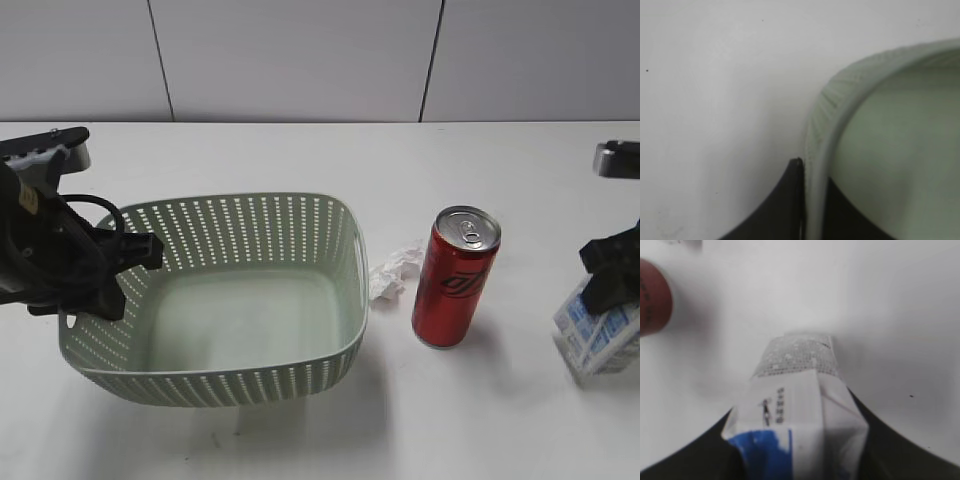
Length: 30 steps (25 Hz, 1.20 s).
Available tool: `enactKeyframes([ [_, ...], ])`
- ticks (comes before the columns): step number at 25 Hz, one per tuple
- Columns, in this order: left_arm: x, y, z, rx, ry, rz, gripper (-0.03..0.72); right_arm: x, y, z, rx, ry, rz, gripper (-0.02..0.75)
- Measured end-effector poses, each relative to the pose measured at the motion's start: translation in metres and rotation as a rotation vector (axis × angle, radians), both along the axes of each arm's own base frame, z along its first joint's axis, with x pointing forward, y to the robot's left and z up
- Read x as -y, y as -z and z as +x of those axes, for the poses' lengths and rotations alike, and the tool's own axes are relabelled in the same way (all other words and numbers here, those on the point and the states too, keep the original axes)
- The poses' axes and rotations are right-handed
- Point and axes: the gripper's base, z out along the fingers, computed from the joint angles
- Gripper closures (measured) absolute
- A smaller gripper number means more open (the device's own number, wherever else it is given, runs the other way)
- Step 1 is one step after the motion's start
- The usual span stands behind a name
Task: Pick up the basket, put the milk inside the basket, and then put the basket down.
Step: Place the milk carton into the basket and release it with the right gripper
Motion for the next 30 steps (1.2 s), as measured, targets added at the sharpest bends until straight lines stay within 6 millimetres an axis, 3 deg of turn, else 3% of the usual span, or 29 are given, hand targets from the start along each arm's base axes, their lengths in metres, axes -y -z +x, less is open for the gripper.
enactKeyframes([
  [6,0.000,0.000,0.001,0.012,0.002,-0.001,0.690,0.000,-0.077,-0.016,0.241,-0.011,0.017,0.419],
  [9,0.000,0.000,0.002,0.020,0.009,0.005,0.690,-0.010,-0.118,-0.021,0.325,-0.058,0.038,0.419],
  [12,0.000,0.000,0.002,0.021,0.009,0.006,0.690,-0.037,-0.153,-0.024,0.397,-0.167,0.071,0.419],
  [16,0.000,0.000,0.002,0.021,0.010,0.006,0.690,-0.094,-0.183,-0.032,0.458,-0.336,0.147,0.419],
  [20,0.000,0.000,0.002,0.021,0.010,0.007,0.690,-0.163,-0.181,-0.038,0.420,-0.508,0.160,0.419],
  [24,0.000,0.000,0.002,0.021,0.010,0.007,0.690,-0.228,-0.156,-0.043,0.351,-0.652,0.120,0.419],
  [27,0.000,0.000,0.002,0.021,0.010,0.007,0.690,-0.264,-0.130,-0.041,0.293,-0.716,0.088,0.419],
  [30,0.000,0.000,0.002,0.021,0.010,0.007,0.690,-0.285,-0.097,-0.035,0.226,-0.747,0.036,0.419],
])
